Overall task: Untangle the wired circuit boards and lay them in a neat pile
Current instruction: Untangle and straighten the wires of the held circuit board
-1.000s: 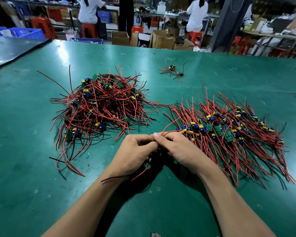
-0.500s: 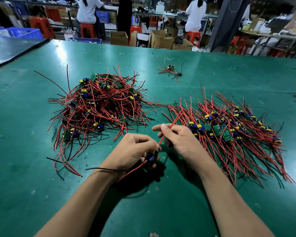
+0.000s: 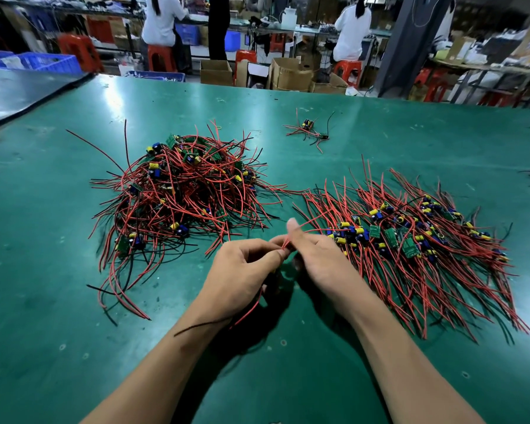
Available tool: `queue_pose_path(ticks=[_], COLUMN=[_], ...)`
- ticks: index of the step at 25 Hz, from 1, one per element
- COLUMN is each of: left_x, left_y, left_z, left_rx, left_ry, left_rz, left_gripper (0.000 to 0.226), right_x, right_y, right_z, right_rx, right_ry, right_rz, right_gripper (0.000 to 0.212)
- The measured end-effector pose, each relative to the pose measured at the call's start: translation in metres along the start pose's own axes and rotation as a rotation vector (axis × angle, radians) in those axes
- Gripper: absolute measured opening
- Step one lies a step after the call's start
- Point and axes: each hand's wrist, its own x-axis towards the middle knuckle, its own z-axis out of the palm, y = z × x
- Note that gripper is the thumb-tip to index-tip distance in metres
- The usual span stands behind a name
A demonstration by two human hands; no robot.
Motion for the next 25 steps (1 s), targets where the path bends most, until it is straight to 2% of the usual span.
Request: queue_pose_path(ticks=[2, 5, 8, 11, 13, 18, 23, 25], left_x=[0.0, -0.001, -0.002, -0.002, -0.002, -0.003, 0.0, 0.0], left_y=[-0.002, -0.004, -0.003, -0.002, -0.003, 0.002, 0.003, 0.001], left_z=[0.0, 0.002, 0.003, 0.002, 0.001, -0.003, -0.01, -0.009], left_rx=[0.054, 0.216, 0.259, 0.238, 0.232, 0.247, 0.153, 0.112], left_ry=[0.05, 0.061, 0.038, 0.003, -0.039, -0.096, -0.121, -0.121], left_rz=[0.05, 0.148, 0.178, 0.128, 0.076, 0.049, -0.014, -0.03], left_gripper=[0.015, 0.016, 0.017, 0.016, 0.015, 0.016, 0.013, 0.014], right_x=[-0.003, -0.003, -0.001, 0.001, 0.006, 0.012, 0.013, 0.011], right_y=[0.003, 0.002, 0.0, -0.004, -0.004, 0.003, 0.004, 0.004], right_z=[0.008, 0.015, 0.014, 0.008, 0.0, -0.012, -0.015, -0.012], right_rx=[-0.046, -0.128, -0.122, -0.117, -0.127, -0.278, -0.01, 0.083], right_ry=[-0.045, 0.018, 0.036, 0.039, 0.115, 0.194, 0.174, 0.115], right_rz=[0.019, 0.015, 0.048, 0.053, 0.055, -0.01, 0.036, 0.069], right_gripper=[0.054, 0.05, 0.041, 0.041, 0.042, 0.042, 0.054, 0.055])
